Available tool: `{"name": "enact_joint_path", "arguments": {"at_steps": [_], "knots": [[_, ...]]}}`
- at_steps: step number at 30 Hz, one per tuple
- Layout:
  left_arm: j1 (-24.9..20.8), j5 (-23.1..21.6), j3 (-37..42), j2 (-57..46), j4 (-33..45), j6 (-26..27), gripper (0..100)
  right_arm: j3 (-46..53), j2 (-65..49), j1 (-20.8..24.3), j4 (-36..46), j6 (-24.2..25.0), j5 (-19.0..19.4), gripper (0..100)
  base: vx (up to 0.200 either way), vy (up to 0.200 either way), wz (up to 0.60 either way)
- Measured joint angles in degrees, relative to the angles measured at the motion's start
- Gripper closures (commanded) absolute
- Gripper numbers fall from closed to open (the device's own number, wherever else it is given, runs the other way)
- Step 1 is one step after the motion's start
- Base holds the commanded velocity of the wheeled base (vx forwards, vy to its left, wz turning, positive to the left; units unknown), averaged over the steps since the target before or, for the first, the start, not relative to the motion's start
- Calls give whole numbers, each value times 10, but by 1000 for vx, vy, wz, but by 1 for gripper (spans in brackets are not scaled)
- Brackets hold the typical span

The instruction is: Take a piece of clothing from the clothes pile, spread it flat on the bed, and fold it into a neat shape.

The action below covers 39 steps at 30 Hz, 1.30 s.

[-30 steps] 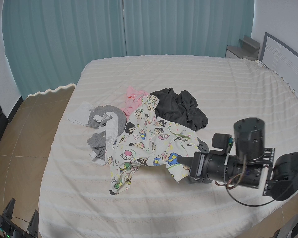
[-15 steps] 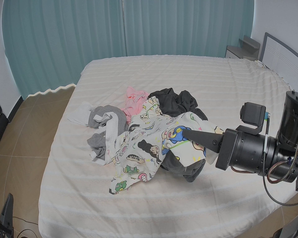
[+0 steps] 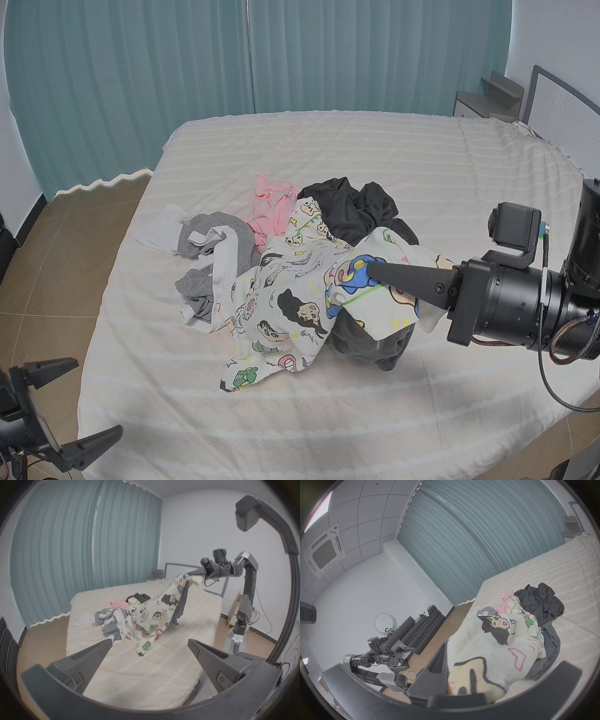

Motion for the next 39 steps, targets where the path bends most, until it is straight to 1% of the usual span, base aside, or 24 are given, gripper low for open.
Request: {"name": "enact_joint_path", "arguments": {"at_steps": [4,9,15,18,21,26,31,35,39], "knots": [[-31,-4,1,109,-61,20,0,-16,7,0,0,0,9,100,0,0,0],[-72,-3,2,253,-162,35,0,-44,20,3,-1,0,15,100,0,0,0],[-119,19,3,419,-300,46,0,-74,38,8,-2,1,20,100,0,0,0],[-144,38,3,506,-394,48,0,-90,48,11,-6,3,21,100,0,0,0],[-172,66,3,592,-488,45,0,-104,58,14,-15,6,22,100,0,0,0],[-223,131,-1,722,-646,30,0,-120,72,17,-26,10,23,100,0,0,0],[-252,204,-5,825,-795,22,0,-128,79,18,-31,15,23,100,0,0,0],[-264,252,-8,901,-861,19,0,-130,81,17,-33,18,24,100,0,0,0],[-267,285,-26,945,-864,18,0,-129,82,17,-34,20,24,100,0,0,0]]}}
